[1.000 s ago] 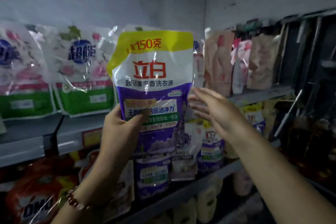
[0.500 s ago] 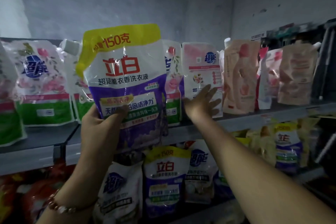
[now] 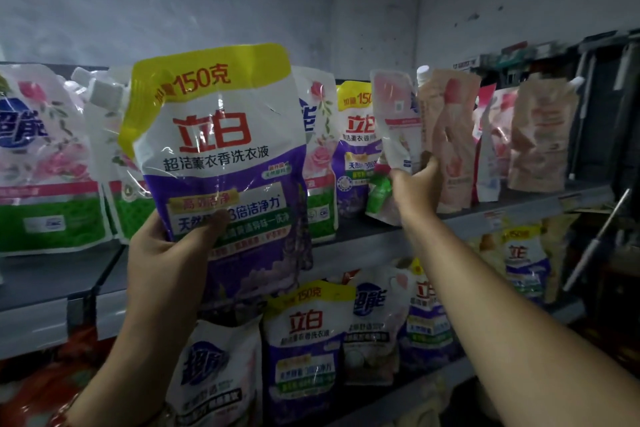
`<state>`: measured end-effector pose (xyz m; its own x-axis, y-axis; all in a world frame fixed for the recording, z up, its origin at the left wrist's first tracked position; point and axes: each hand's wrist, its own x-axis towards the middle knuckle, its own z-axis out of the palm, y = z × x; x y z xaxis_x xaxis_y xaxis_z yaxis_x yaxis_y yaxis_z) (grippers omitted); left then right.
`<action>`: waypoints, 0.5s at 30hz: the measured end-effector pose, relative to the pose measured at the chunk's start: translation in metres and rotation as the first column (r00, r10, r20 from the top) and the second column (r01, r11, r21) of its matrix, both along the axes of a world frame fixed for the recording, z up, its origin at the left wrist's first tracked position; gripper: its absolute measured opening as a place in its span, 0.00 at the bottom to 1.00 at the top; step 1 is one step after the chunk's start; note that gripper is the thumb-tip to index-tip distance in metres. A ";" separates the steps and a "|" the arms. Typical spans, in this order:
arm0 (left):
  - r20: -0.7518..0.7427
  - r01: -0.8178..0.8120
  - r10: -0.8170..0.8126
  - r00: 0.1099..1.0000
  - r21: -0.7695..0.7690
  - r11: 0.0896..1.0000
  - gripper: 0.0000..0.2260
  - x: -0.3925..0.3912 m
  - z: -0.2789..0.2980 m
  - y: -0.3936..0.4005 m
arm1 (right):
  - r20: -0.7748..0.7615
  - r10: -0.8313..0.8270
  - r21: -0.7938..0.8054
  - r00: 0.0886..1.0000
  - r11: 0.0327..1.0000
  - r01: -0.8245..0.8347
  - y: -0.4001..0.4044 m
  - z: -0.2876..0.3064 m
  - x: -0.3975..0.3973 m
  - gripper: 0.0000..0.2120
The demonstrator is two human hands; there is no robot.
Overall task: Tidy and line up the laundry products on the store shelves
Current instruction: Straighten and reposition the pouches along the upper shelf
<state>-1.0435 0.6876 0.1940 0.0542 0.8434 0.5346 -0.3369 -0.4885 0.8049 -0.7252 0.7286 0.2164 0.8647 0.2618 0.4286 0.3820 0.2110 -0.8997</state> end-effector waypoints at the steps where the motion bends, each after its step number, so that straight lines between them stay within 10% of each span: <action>1: 0.003 0.008 -0.008 1.000 0.006 1.000 0.09 0.000 0.000 0.002 | -0.032 0.001 0.044 0.999 0.999 0.000 -0.001 0.002 0.003 0.26; 6: 0.014 0.056 -0.056 0.998 0.002 0.998 0.08 -0.002 -0.001 0.008 | 0.112 -0.115 -0.004 0.987 0.993 0.116 -0.010 0.001 0.007 0.24; 11: 0.020 0.070 -0.070 0.997 0.015 0.997 0.08 -0.005 -0.003 0.011 | 0.464 -0.124 -0.280 0.877 0.919 0.277 -0.001 -0.026 -0.005 0.44; 15: 0.021 0.021 -0.021 1.000 0.034 0.999 0.07 -0.010 -0.003 0.010 | 0.484 -0.118 -0.283 0.867 0.917 0.283 -0.006 -0.021 -0.006 0.35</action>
<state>-1.0531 0.6975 0.1907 0.0601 0.8239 0.5636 -0.3640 -0.5077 0.7809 -0.7310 0.7229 0.1954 0.6479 0.3014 0.6996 0.7601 -0.1955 -0.6197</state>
